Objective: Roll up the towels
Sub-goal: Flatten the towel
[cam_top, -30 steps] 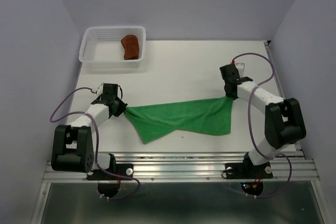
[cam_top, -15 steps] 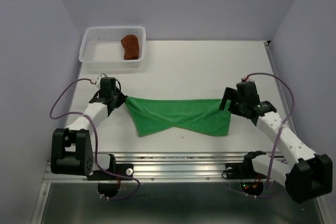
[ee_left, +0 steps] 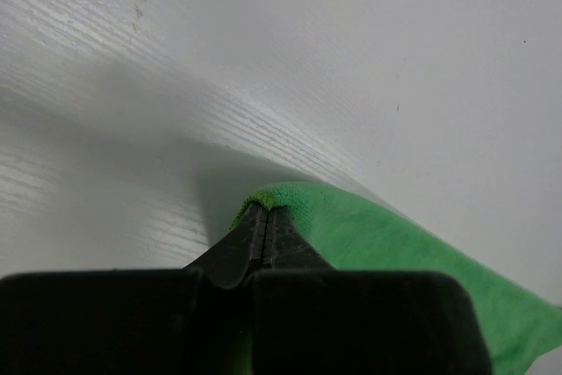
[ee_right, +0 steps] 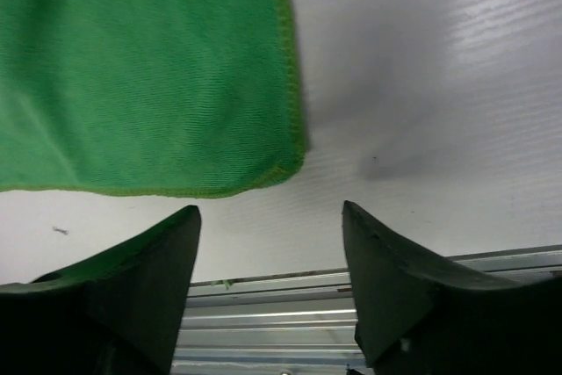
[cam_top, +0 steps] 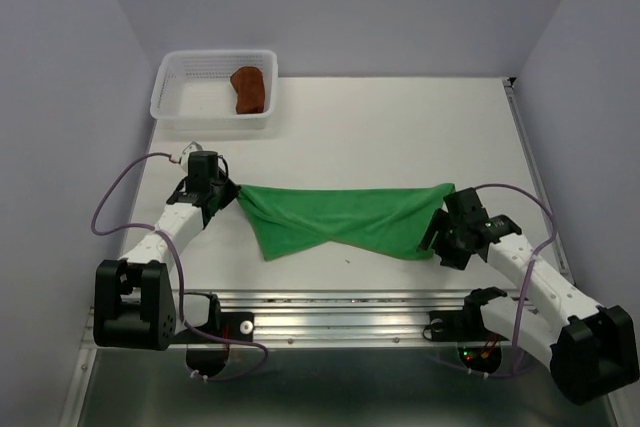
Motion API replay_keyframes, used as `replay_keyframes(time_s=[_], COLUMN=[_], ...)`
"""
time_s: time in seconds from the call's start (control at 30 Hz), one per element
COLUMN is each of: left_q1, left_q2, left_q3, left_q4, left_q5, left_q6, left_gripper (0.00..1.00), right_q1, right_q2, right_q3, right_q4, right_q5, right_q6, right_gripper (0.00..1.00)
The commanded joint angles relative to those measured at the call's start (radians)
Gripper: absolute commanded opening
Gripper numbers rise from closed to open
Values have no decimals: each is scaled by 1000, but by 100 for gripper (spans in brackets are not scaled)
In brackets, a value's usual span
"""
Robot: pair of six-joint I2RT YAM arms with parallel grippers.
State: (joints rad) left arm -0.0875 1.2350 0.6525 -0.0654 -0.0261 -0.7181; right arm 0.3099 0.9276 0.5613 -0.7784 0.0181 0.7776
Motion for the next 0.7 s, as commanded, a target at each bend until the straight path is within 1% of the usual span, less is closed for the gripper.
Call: replay_keyframes(time_s=[0.0, 0.17, 0.2, 0.43, 0.47, 0.57, 0.6, 0.67], left_q1=[6, 6, 6, 6, 6, 6, 6, 6], left_q2=[-23, -11, -11, -16, -14, -11, -11, -12], left_q3=[-7, -8, -11, -24, -24, -25, -27, -27], left_q4=[-1, 6, 9, 15, 15, 15, 13, 13], left_q5=[-8, -3, 0, -3, -1, 0, 0, -1], left_q6=[5, 3, 2, 6, 6, 6, 6, 5], left_gripper=[0, 0, 0, 0, 0, 0, 0, 0], right_q1=[5, 5, 14, 14, 14, 14, 14, 14], right_q2=[31, 68, 77, 99, 111, 131, 135, 132], right_q3=[-43, -70, -78, -100, -100, -106, -107, -112], right_q4=[57, 106, 128, 195, 200, 214, 220, 226], right_q5=[17, 23, 23, 32, 39, 52, 59, 63], right_q6=[69, 75, 81, 88, 89, 92, 92, 94], right_gripper=[67, 62, 59, 59, 57, 45, 36, 29])
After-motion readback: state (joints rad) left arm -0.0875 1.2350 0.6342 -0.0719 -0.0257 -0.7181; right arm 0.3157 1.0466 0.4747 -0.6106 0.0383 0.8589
